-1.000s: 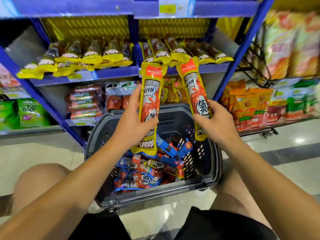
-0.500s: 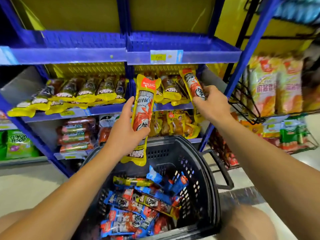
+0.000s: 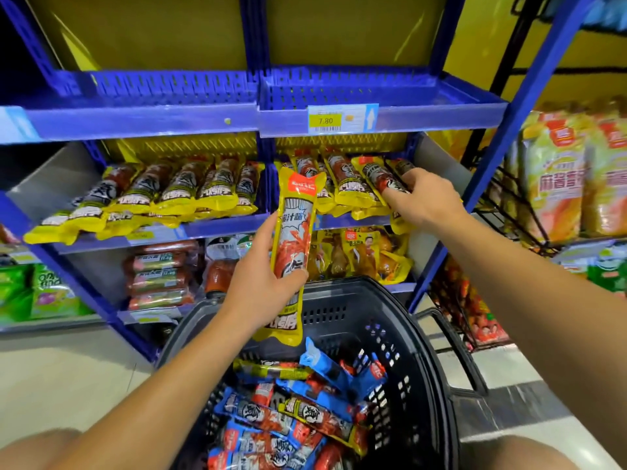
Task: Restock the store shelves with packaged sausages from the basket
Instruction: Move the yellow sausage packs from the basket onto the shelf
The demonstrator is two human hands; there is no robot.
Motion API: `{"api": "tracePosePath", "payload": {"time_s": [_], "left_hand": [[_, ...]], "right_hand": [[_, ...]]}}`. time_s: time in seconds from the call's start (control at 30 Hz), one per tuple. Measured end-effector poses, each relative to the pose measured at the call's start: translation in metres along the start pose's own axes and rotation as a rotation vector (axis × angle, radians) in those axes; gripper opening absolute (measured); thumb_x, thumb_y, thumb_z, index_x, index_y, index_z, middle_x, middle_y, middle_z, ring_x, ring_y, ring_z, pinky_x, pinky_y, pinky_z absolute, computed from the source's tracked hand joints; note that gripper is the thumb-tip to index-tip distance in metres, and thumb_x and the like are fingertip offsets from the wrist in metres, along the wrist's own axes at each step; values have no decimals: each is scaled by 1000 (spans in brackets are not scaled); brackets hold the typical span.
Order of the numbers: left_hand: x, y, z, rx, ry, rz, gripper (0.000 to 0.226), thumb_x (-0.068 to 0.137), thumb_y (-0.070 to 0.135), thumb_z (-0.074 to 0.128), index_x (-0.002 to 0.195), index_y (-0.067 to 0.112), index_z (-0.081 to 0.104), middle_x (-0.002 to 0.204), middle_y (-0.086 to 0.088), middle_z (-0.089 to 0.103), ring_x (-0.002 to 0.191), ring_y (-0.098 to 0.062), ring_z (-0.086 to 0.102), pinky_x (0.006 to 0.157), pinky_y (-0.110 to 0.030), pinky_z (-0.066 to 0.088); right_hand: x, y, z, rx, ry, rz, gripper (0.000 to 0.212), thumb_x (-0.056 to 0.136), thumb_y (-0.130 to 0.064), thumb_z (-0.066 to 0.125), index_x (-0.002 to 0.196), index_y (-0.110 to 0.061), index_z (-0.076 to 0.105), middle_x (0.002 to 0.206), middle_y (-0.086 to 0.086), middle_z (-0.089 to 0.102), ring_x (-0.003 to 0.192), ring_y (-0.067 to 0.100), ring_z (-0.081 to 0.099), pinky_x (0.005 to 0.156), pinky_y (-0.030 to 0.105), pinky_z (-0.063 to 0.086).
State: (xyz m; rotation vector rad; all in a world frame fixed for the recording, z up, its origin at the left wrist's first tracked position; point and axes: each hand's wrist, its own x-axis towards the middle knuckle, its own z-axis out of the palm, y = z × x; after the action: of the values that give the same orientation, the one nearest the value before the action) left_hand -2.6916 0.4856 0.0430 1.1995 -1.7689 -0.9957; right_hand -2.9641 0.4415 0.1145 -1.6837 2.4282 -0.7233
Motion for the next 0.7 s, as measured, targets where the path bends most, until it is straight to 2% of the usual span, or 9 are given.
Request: {"api": "tracePosePath", "payload": {"time_s": [0.1,0.2,0.27,0.37,0.57,0.7], "left_hand": [[-1,0,2,14,-8,7,90,85,23,73,151,43,15,117,37,44,90,27,52,65,-8,49],[-1,3,5,0,-7,5,91,84,23,73,152,40,15,115,40,41,87,30,50,64,-5,45],[-2,5,8,-4,-13,5,90,85,22,73,153,38,16,115,40,38,86,33,48,64,-4,45],[-2,6,11,-5,-22,9,90,85,19,72,153,37,16,114,40,35,81,38,42,60,2,43],[-1,6,6,-3,0,-1,90,86,21,72,152,39,14,112,43,32,80,39,41,59,1,44],[1,6,1,17,12,-5,89,85,21,72,150,43,15,112,42,39,83,30,51,66,-12,49]], "right_hand": [[-16,9,-7,97,20,-77,67,86,-53,60,141,-17,47,138,9,55,123,30,53,94,37,43],[-34,20,-12,94,-20,-243,71,82,-44,68,144,-20,43,145,6,46,133,25,43,104,34,35],[-42,27,-12,51,-57,-327,70,81,-38,72,144,-22,45,147,4,43,136,21,39,106,31,32],[-44,33,-10,20,-26,-395,60,83,-31,72,139,-23,52,142,3,48,133,21,43,105,32,35],[-29,29,2,-8,78,-410,54,87,-35,69,138,-22,54,137,3,56,128,22,50,104,37,40],[-10,23,9,-53,83,-397,52,89,-34,68,137,-20,54,138,6,55,125,27,52,101,41,42]]}}
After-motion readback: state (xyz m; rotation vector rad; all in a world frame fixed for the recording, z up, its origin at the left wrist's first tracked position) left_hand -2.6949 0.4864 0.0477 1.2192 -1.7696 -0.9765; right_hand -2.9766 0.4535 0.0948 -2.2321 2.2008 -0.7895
